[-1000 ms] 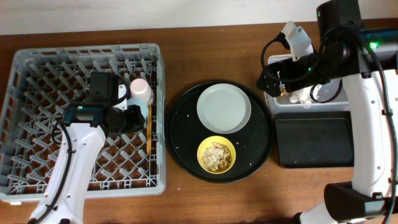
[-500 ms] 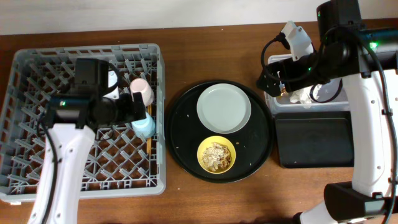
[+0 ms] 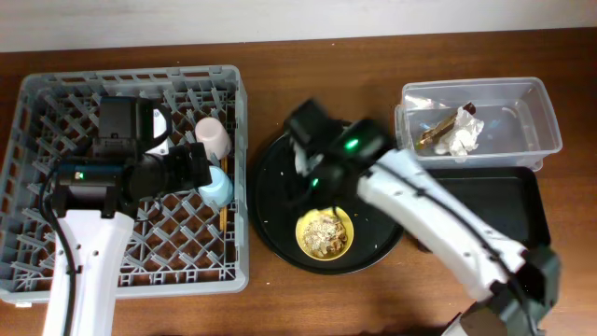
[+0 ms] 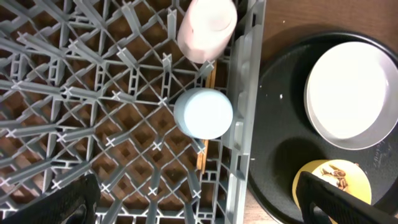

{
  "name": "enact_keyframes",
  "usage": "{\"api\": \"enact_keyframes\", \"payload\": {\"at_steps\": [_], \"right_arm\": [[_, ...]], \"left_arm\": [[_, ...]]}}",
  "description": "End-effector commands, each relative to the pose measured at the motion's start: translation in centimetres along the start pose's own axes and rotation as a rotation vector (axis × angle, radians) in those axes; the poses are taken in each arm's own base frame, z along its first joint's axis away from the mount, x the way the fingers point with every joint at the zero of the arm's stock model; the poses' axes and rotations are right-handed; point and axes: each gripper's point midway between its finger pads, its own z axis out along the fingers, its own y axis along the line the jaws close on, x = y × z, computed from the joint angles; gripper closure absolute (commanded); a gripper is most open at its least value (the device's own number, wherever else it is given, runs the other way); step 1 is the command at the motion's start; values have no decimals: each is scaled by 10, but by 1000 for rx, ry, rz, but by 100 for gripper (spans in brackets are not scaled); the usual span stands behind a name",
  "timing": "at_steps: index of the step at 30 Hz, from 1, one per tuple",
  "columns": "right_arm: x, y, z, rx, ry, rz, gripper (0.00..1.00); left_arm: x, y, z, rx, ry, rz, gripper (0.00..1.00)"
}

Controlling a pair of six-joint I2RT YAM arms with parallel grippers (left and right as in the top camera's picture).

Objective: Sort waste into correct bins and load items into the dishwasher rack

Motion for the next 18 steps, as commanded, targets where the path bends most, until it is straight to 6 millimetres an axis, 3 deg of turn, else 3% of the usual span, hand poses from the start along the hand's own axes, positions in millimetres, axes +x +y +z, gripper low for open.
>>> {"api": "enact_keyframes", "payload": {"at_steps": [1,3,6,7,10,12,14,18], "right_arm": [[25,-5,69,10,36,87,38],[30,-8,104,-9,0,62,49],[29,6,126,-34,-73,-4,51],[27,10,127,6,-115,-40,52],[27,13,127,106,-181,-102,67],[29,13,127,117,-186,-112,72],[30,12,128,122,-180,-112,83],[34,9,128,134,-163,-112,91]], "left_arm": [[-4,0,-6,-1,-23,3,1],[-4,0,-6,-1,-22,3,1],[-4,0,-6,-1,-22,3,1],[-4,0,-6,-1,-23,3,1],[-4,0,-6,-1,-22,3,1],[-4,0,-6,-1,-22,3,1],[-4,0,-6,-1,-22,3,1],[-4,0,-6,-1,-22,3,1]]}}
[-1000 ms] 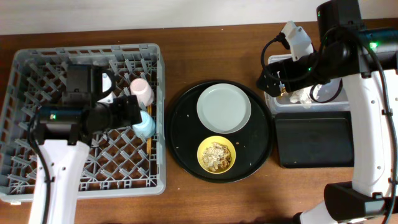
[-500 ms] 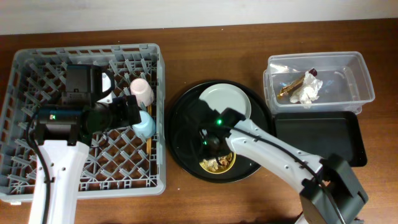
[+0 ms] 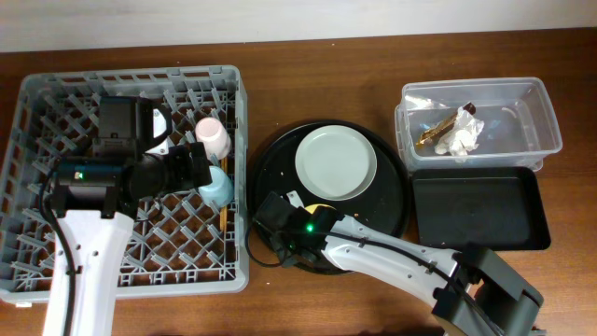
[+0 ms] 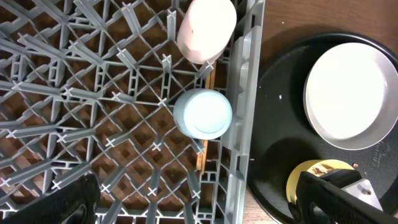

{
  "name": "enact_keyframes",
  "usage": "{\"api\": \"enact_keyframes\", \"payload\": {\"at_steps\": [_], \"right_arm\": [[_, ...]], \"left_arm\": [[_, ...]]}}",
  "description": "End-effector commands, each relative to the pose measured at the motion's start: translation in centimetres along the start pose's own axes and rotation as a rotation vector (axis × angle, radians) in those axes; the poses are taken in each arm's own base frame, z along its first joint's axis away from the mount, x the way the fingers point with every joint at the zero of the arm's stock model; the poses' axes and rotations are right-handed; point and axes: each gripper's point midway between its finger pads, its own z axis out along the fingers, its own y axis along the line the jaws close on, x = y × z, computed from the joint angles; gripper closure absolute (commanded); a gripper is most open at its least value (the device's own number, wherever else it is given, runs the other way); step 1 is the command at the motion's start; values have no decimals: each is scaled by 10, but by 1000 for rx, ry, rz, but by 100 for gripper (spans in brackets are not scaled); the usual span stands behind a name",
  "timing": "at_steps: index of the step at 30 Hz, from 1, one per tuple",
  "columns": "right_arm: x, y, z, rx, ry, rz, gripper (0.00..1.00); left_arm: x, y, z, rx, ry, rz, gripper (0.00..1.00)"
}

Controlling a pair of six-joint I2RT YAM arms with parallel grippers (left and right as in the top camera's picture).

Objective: Sort waste into correct bins and load items into the dishwasher rack

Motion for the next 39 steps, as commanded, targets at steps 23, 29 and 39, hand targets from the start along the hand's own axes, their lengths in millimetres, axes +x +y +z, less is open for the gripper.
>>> {"api": "enact_keyframes", "payload": {"at_steps": [23,29,39], "right_arm": [[-23,-257,-178,-134,-251,504,96],[-18,-334,-194,-540,-579,595,96],[36,-369,-181,-884,-945,812,96]], "left_arm": [[-3,0,-6,-1,-20,3,1],[-3,0,-6,-1,-20,3,1],[-3,0,-6,-1,-20,3,0]]}}
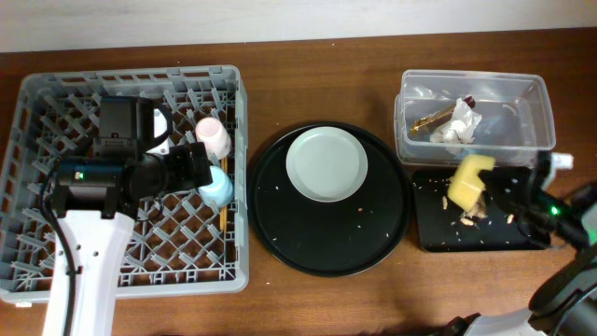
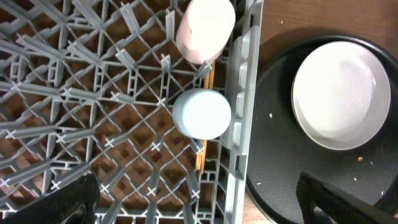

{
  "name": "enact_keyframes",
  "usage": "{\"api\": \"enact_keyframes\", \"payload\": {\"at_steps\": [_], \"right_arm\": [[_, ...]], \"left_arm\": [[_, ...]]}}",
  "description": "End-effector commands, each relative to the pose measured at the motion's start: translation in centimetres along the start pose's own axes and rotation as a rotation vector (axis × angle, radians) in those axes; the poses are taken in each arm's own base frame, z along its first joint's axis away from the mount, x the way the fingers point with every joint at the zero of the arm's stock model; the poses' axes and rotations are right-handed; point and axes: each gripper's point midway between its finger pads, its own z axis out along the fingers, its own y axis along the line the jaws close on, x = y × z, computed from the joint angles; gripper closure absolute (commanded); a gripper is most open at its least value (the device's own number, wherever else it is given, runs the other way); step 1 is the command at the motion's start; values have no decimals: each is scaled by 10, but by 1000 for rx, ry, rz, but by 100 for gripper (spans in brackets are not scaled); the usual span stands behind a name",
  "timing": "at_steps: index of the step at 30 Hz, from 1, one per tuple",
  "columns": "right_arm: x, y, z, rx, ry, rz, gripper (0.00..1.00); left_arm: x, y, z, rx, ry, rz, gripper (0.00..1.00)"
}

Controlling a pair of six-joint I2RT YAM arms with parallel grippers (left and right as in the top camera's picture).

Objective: Sort waste into correct bins and load items into the dishwasher rack

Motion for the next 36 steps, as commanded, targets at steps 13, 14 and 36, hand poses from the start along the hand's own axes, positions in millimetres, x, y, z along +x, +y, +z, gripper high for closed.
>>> {"api": "enact_keyframes", "payload": {"at_steps": [13,14,36], "right_arm": [[-6,30,-29,-173,-138,378,96],[-6,36,-29,-175,-136,391,96],[313,85,187,810,990,-824,95]], "left_arm": [[-3,1,-5,-2,-20,0,1],[-3,1,-5,-2,-20,1,1],[-3,1,-5,-2,-20,0,1]]}}
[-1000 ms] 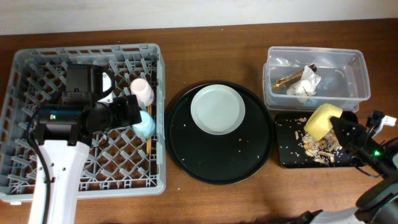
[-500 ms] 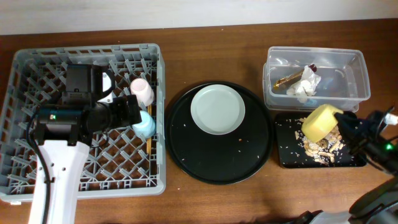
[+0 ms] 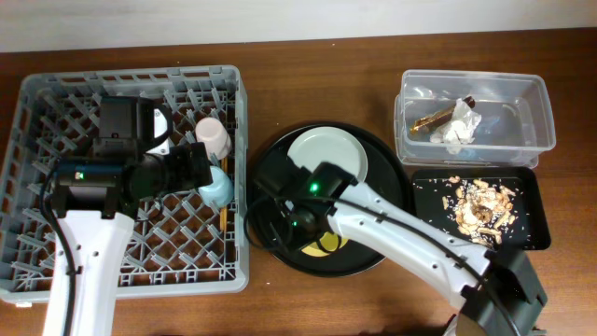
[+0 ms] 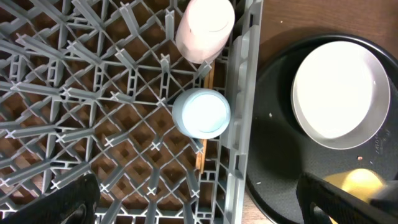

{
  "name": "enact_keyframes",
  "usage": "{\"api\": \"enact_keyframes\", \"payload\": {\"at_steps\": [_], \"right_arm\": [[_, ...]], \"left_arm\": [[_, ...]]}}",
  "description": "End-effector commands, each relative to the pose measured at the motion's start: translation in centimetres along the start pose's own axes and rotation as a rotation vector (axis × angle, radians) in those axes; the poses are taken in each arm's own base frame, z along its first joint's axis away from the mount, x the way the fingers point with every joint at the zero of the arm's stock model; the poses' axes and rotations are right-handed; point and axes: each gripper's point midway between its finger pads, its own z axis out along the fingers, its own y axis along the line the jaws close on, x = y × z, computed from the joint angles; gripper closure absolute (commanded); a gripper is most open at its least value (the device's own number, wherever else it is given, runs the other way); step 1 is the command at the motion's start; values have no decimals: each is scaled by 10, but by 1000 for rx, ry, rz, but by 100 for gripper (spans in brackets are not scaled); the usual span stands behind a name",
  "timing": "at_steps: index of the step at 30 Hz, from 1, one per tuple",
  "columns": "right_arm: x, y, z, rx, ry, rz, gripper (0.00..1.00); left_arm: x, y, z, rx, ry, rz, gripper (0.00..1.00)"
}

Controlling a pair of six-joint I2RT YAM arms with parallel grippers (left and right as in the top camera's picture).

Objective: Sort waste into correct bins and load items into the dishwasher rack

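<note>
An empty yellow bowl (image 3: 324, 245) rests on the round black tray (image 3: 387, 238), below a pale green plate (image 3: 326, 152). My right gripper (image 3: 303, 224) reaches in from the lower right and is shut on the bowl's left rim. The bowl (image 4: 359, 183) and plate (image 4: 336, 93) also show in the left wrist view. In the grey dishwasher rack (image 3: 56, 271) a pink cup (image 4: 205, 28) and a blue cup (image 4: 201, 114) stand by the right wall. My left gripper (image 4: 199, 205) hangs open above the rack, holding nothing.
At the back right, a clear bin (image 3: 541, 93) holds wrappers. In front of it a black rectangular tray (image 3: 429, 210) carries a heap of food scraps (image 3: 480, 203). A thin wooden stick (image 4: 200, 155) lies under the blue cup in the rack.
My right gripper held the yellow bowl tilted over the black rectangular tray; now the bowl is down on the round tray, empty. More scraps lie in the rectangular tray. The left arm has not moved.
The bowl first sat on the round tray full of food, with my right arm over the plate. Then my right gripper was at the bowl. Then the bowl hung tilted over the rectangular tray with scraps below it. Now it is back, emptied.
</note>
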Motion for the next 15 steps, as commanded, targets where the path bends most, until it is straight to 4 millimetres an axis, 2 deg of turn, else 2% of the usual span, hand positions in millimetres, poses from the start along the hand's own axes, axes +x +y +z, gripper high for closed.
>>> {"api": "enact_keyframes", "payload": {"at_steps": [1,4,5,7,8,9,10,11,12,13,14,15], "right_arm": [[7,-8,21,31,-7,12,92],[6,-11,21,34,-12,-18,70],[4,-15,18,36,-14,-3,67],[-13,-35,-16,23,-78,43,63],[-30,-49,-55,3,-151,25,61],[-45,-71,-87,19,-214,57,57],[-64,-106,-121,40,-306,122,57],[-78,-152,-146,71,-401,229,73],[-85,-187,-158,94,-465,303,89],[-87,-252,-168,144,-532,436,96],[-87,-296,-165,166,-554,490,96],[-87,-335,-147,170,-539,504,96]], "left_arm": [[-2,1,-5,-3,-17,0,1],[-2,1,-5,-3,-17,0,1],[-2,1,-5,-3,-17,0,1],[-2,1,-5,-3,-17,0,1],[-2,1,-5,-3,-17,0,1],[-2,1,-5,-3,-17,0,1],[-2,1,-5,-3,-17,0,1],[-2,1,-5,-3,-17,0,1],[-2,1,-5,-3,-17,0,1],[-2,1,-5,-3,-17,0,1],[-2,1,-5,-3,-17,0,1],[-2,1,-5,-3,-17,0,1]]}}
